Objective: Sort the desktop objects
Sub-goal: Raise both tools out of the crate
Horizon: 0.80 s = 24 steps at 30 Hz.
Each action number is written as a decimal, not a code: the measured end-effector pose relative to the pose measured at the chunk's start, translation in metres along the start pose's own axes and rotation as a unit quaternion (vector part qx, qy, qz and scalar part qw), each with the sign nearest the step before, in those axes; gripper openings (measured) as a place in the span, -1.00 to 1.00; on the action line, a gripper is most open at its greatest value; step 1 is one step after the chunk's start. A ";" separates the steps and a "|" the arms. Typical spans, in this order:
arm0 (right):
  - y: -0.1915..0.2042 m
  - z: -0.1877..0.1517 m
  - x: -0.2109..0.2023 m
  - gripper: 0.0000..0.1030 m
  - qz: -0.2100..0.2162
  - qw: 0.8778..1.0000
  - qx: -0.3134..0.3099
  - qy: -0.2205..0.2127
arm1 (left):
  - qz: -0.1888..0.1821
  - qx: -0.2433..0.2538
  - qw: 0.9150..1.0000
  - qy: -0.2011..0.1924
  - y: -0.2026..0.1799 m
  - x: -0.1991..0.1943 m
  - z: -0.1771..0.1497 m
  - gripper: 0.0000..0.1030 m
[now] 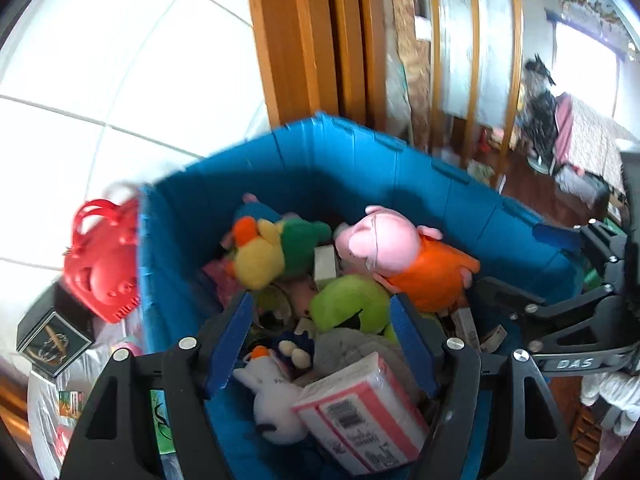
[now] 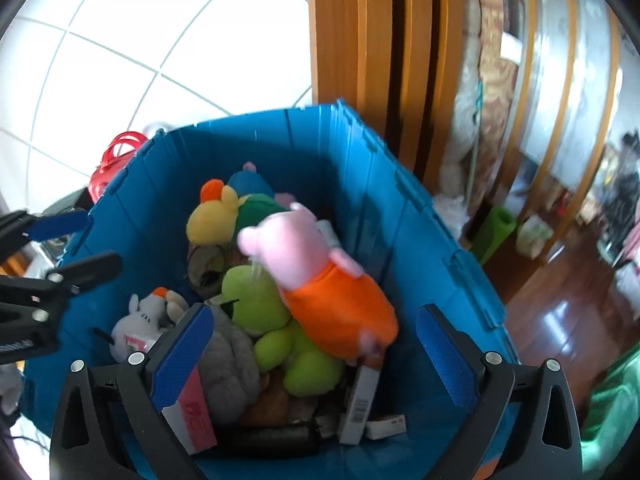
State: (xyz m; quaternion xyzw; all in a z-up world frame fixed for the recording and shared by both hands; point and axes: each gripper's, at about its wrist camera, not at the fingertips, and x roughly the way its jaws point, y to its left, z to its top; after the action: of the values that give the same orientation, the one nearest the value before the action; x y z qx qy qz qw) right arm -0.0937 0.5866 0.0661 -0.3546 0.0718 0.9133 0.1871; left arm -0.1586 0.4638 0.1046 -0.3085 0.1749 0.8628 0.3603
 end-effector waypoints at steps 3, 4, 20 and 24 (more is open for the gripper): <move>0.013 -0.009 -0.016 1.00 -0.013 1.000 -0.015 -0.025 | 0.005 -0.015 0.999 -0.048 -0.001 -0.034 -0.018 0.37; 0.016 -0.012 -0.020 1.00 -0.019 0.999 -0.018 -0.032 | 0.008 -0.019 0.998 -0.061 -0.002 -0.043 -0.023 0.45; 0.035 -0.044 -0.071 1.00 -0.069 0.990 0.000 -0.125 | 0.077 -0.117 0.980 -0.139 0.011 -0.081 -0.072 0.99; 0.035 -0.046 -0.062 1.00 -0.071 0.992 -0.001 -0.101 | 0.061 -0.115 0.986 -0.102 0.004 -0.073 -0.077 1.00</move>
State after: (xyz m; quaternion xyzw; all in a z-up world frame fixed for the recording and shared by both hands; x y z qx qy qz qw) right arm -0.0367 0.5247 0.0735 -0.2645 0.0266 0.9290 0.2575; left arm -0.0900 0.3825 0.0953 -0.2476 0.0550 0.9243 0.2852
